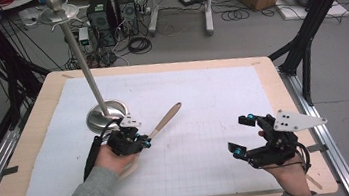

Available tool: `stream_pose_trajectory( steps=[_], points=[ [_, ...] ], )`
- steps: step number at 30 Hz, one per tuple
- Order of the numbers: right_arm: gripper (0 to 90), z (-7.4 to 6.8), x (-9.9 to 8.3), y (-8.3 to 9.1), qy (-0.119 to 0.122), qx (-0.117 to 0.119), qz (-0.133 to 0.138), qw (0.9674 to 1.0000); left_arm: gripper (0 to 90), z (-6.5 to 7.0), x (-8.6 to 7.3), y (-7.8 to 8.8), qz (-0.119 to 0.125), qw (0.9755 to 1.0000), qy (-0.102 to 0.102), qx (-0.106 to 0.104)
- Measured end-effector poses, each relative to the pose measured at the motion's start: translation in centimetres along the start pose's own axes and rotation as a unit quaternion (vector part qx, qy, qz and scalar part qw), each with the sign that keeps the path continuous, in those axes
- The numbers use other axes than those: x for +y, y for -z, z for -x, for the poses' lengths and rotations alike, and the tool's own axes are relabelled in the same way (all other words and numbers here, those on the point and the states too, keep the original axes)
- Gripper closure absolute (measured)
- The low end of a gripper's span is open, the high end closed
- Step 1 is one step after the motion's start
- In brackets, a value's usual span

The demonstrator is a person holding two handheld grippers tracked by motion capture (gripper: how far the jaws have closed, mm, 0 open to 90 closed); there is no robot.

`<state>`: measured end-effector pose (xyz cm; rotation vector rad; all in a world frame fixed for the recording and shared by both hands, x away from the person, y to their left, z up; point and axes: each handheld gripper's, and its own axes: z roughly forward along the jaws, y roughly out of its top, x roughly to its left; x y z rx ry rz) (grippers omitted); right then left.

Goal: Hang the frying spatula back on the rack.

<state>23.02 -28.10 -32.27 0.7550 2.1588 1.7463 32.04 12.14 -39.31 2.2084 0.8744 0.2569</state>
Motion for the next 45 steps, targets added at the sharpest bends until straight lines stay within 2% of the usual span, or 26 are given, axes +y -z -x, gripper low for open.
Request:
stream_pose_trajectory(
  steps=[8,15,22,31,36,45],
  points=[
    [10.1,0.1,-0.2,-0.3,-0.003,-0.001,-0.006,1.0,77.9,-1.5,-1.1,3.1,0.036,0.9992,0.016,0.001],
    [10.1,0.1,-0.3,-0.5,-0.002,-0.001,-0.012,0.9999,77.8,-3.0,-2.1,6.5,0.062,0.9978,0.022,0.011],
    [10.1,0.2,-0.3,-0.8,-0.003,-0.001,-0.016,0.9999,77.8,-4.7,-3.2,9.5,0.085,0.9953,0.04,0.021],
    [10.1,0.2,-0.3,-1.1,-0.001,0.0,-0.018,0.9998,77.8,-6.3,-4.2,12.4,0.107,0.9927,0.044,0.035],
    [10.1,0.1,-0.3,-1.1,-0.003,0.001,-0.02,0.9998,77.8,-7.1,-4.6,14.1,0.129,0.9895,0.051,0.04],
    [10.1,0.1,-0.3,-1.3,-0.001,0.002,-0.022,0.9998,77.8,-8.6,-5.1,16.6,0.151,0.986,0.055,0.043]
  ],
)
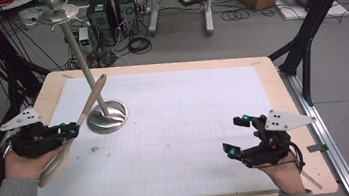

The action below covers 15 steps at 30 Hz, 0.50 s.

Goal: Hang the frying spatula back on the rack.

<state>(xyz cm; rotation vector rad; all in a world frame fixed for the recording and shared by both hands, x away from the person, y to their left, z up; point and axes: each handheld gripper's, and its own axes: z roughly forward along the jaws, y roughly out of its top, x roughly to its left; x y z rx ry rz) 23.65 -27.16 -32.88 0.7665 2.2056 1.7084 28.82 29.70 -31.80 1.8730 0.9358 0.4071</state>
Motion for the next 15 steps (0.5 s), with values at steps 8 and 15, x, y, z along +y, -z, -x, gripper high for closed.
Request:
stream_pose_trajectory(
  steps=[8,15],
  points=[
    [10.1,0.1,0.0,-0.2,0.0,-0.001,-0.005,1.0,77.8,-1.3,0.2,1.7,0.008,0.9999,-0.005,0.005],
    [10.1,0.1,-0.1,-0.3,-0.001,0.0,-0.008,1.0,77.8,-2.5,0.7,3.9,0.019,0.9995,-0.005,0.025]
  ],
)
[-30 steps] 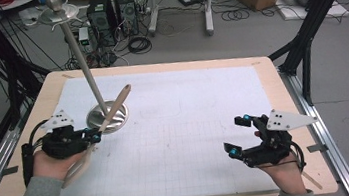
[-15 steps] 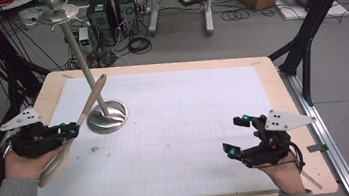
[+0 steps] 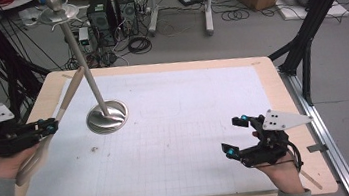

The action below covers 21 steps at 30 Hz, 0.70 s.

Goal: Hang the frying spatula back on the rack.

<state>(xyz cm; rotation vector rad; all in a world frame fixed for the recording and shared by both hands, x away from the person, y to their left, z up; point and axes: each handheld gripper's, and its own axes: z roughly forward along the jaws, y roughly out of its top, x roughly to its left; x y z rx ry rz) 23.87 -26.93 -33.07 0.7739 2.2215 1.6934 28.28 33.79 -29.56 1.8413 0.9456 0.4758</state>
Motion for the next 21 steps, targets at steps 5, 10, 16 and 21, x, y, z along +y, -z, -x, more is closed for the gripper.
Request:
stream_pose_trajectory(
  steps=[5,10,16,21],
  points=[
    [10.1,0.0,0.0,0.0,0.001,0.0,0.001,1.0,77.8,-0.9,0.5,1.5,0.01,0.9999,0.002,0.007],
    [10.1,0.1,0.0,0.1,0.002,-0.001,0.0,1.0,77.8,-1.7,1.2,2.7,0.032,0.9995,0.007,0.0],
    [10.1,0.4,-0.2,0.3,-0.003,-0.003,0.004,1.0,77.8,-2.5,2.2,3.5,0.048,0.9988,0.012,-0.002],
    [10.1,0.7,-0.3,0.5,-0.008,-0.005,0.006,0.9999,77.8,-3.2,2.8,4.3,0.063,0.9979,0.014,-0.004]
  ],
)
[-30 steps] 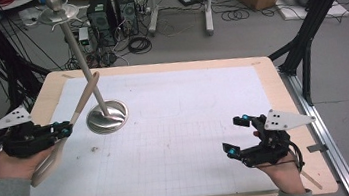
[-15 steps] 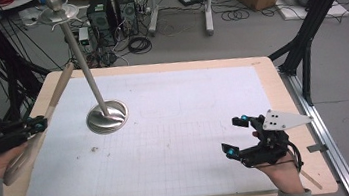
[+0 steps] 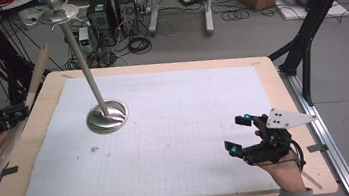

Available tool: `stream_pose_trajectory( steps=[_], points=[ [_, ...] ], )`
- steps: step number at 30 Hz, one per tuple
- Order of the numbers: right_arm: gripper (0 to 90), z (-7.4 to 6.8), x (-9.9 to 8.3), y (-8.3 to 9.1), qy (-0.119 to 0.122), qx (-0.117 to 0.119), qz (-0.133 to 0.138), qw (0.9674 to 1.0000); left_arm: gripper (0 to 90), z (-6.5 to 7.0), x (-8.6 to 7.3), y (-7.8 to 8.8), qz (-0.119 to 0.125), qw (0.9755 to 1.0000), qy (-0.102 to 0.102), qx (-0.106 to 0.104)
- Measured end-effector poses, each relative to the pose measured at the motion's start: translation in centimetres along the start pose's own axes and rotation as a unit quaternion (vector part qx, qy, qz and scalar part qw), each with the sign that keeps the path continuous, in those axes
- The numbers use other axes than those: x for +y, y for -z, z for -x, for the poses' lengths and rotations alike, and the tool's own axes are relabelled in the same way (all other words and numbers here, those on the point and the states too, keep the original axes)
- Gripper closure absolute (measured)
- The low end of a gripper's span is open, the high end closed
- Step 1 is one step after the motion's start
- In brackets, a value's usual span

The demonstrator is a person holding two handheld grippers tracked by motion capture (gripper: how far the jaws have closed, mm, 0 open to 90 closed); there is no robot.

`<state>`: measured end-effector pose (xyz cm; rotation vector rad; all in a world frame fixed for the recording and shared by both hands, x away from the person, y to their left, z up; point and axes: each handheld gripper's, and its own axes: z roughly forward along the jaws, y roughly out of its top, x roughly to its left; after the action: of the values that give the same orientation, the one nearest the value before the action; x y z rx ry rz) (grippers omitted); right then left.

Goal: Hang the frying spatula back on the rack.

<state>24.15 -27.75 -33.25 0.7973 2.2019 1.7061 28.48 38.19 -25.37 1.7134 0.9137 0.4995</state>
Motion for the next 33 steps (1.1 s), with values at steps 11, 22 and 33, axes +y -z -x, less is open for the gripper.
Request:
stream_pose_trajectory(
  steps=[11,22,33],
  points=[
    [10.1,0.2,-0.3,0.4,-0.004,-0.003,0.002,1.0,77.8,-1.3,1.3,1.8,0.041,0.9991,0.013,-0.007],
    [10.1,0.5,-0.4,1.0,-0.009,-0.01,0.005,0.9999,77.8,-1.2,2.9,2.2,0.053,0.9984,0.006,-0.019],
    [10.1,0.5,-0.5,1.1,-0.011,-0.012,0.006,0.9999,77.8,-1.5,3.1,1.7,0.053,0.9983,0.01,-0.023]
  ],
)
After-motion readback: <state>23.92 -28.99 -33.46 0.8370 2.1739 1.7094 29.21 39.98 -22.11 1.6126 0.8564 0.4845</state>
